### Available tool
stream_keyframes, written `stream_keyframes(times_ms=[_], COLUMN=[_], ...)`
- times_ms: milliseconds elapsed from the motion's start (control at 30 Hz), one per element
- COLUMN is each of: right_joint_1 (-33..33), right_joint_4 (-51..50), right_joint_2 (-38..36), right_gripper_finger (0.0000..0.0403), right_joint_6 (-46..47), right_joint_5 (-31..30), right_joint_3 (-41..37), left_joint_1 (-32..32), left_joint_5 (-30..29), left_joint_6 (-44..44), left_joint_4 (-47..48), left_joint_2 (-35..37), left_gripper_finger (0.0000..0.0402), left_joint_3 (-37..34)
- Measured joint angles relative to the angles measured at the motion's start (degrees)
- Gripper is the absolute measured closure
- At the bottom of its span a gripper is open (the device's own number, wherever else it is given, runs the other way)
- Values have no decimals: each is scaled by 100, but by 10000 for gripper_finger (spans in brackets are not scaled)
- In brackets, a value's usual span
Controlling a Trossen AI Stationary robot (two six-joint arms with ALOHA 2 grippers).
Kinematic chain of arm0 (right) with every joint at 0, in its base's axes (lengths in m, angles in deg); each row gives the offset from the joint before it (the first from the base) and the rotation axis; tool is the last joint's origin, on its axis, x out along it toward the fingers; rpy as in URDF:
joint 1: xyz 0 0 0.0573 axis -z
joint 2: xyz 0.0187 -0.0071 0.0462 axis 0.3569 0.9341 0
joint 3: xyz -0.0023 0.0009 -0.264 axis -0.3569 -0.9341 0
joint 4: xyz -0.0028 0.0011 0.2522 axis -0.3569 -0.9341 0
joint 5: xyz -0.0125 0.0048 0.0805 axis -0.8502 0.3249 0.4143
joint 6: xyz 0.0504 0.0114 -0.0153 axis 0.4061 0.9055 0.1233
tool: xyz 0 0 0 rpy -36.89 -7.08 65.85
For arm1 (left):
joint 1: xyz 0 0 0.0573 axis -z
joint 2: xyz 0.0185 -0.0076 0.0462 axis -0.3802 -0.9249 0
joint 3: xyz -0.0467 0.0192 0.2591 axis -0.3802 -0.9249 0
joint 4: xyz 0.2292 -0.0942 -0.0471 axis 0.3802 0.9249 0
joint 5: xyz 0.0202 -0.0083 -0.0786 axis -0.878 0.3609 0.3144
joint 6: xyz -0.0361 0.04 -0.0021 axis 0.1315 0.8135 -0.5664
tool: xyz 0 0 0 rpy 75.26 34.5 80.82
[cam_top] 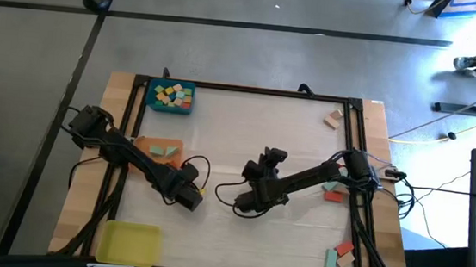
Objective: Sort blocks by size
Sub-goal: Put the red rectangular block into the yellow bin
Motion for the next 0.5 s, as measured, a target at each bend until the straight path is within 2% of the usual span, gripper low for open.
stream_keyframes(times_ms=[67, 300, 500], right_joint_1=[0, 0, 0], right_joint_4=[102, 94, 92], right_joint_2=[0, 0, 0], right_gripper_finger=[239, 239, 239], right_joint_6=[0, 0, 2], right_joint_5=[0, 124, 398], right_joint_3=[2, 2, 2], left_joint_1=[9, 7, 106], left_joint_5=[4, 22, -89], left_joint_6=[173, 853, 1079], left_joint_4=[43, 726, 1265], left_joint_2=[-2, 199, 582], left_gripper_finger=[292, 293, 287], left_joint_3=[34, 410, 793])
